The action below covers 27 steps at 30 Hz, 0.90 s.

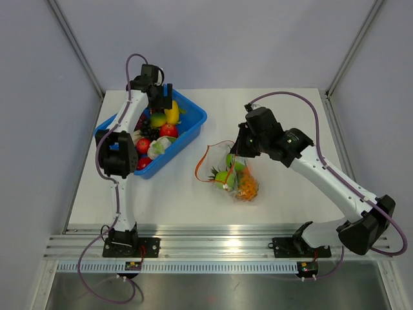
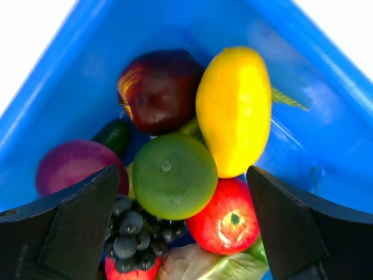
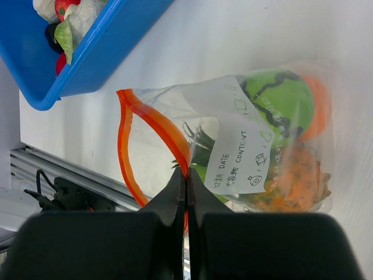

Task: Place the food in the zip-top bag and seal the zipper
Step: Pick up the fake fruit from the bin.

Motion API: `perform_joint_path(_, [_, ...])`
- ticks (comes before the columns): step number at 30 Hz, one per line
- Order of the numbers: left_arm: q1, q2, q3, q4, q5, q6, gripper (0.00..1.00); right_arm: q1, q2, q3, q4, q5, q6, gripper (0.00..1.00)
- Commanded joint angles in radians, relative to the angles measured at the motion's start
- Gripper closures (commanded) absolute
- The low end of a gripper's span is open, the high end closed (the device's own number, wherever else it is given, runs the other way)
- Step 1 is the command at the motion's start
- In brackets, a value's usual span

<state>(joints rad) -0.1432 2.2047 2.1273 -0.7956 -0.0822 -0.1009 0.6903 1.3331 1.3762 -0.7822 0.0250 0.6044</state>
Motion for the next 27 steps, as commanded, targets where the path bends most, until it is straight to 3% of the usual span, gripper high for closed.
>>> perform_joint_path(1, [-0.007, 0.050, 0.062, -0.031, 0.002, 0.043, 0.05, 0.006, 0.014, 0.049, 0.026, -0.016, -0.014, 1.00])
perform_joint_path(6, [-0.036, 0.082, 0.033, -0.085, -0.117, 0.064, 0.05, 0.006, 0.015, 0.052, 0.020, -0.010, -0.014, 1.00])
perform_joint_path(15, [-0.064, 0.046, -0.055, -0.071, -0.125, 0.046, 0.03, 0.006, 0.009, 0.049, 0.020, -0.016, -0.014, 1.00])
perform_joint_path(18, [-0.064, 0.046, -0.047, -0.070, -0.129, 0.047, 0.13, 0.006, 0.002, 0.044, 0.018, -0.016, -0.012, 1.00])
perform_joint_path(19, [-0.064, 0.044, -0.043, -0.071, -0.131, 0.044, 0.22, 0.006, -0.002, 0.044, 0.018, -0.014, -0.012, 1.00])
perform_joint_path(22, [-0.065, 0.021, -0.053, -0.059, -0.131, 0.041, 0.34, 0.006, -0.011, 0.037, 0.018, -0.016, -0.009, 1.00])
perform_joint_path(27, [-0.073, -0.083, -0.072, -0.048, -0.133, 0.032, 0.40, 0.006, -0.029, 0.024, 0.018, -0.014, -0.003, 1.00])
